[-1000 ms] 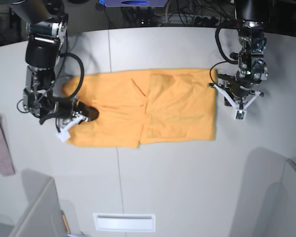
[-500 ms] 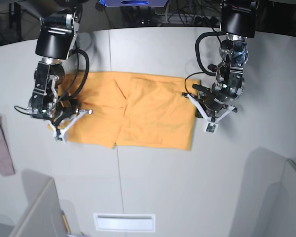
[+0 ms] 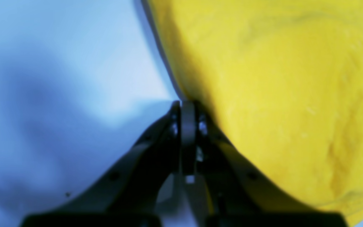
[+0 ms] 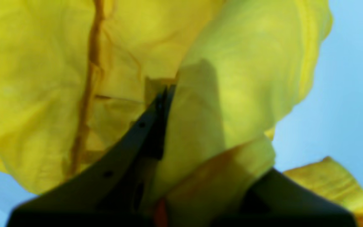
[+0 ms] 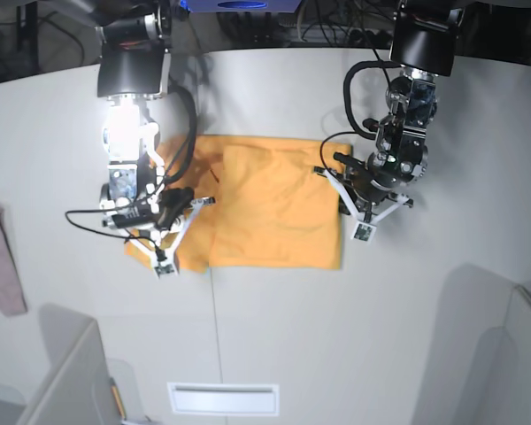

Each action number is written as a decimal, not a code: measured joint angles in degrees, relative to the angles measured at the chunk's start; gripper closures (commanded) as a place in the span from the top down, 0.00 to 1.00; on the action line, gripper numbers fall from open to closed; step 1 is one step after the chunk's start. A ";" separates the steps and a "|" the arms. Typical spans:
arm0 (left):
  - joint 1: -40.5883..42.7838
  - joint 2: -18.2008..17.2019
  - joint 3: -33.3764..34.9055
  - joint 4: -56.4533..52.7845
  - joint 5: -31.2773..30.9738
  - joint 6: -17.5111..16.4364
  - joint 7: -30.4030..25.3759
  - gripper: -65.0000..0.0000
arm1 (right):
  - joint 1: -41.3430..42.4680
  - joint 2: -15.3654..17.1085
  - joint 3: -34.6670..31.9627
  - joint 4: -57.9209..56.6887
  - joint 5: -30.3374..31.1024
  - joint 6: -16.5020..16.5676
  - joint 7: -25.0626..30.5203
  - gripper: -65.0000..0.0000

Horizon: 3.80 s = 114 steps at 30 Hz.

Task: Fold the T-shirt properly

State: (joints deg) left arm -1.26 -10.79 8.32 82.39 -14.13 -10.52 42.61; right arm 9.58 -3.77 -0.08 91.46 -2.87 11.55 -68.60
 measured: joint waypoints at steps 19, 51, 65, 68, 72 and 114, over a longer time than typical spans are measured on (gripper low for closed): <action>1.40 1.11 -0.02 0.52 -0.46 -0.02 -1.27 0.00 | -0.09 -2.67 -14.64 8.59 0.09 -6.97 -0.59 0.00; 2.56 1.25 -0.42 0.63 -0.72 -0.22 -2.80 0.00 | 3.91 -3.78 -27.47 -9.68 12.15 -20.63 9.53 0.00; 10.32 -0.02 -14.10 15.91 -0.66 -2.82 12.72 0.00 | 3.43 -3.72 -27.30 -11.72 12.76 -20.92 11.67 0.56; 10.10 0.15 -20.68 18.01 -0.94 -6.23 15.26 0.00 | 1.20 -3.69 -27.30 -9.09 12.70 -21.14 12.00 0.75; 10.03 0.09 -27.47 18.27 -0.37 -9.05 18.08 0.00 | 0.57 -3.74 -27.43 -4.61 12.94 -21.03 11.58 0.71; 13.07 -1.64 -41.68 18.43 -0.90 -12.02 17.64 0.00 | 1.97 1.40 -26.10 3.82 12.11 -21.33 10.27 0.00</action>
State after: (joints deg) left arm 11.81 -12.43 -33.36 100.82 -15.03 -22.55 60.25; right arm 11.55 -2.37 -26.17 95.29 9.23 -9.78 -58.33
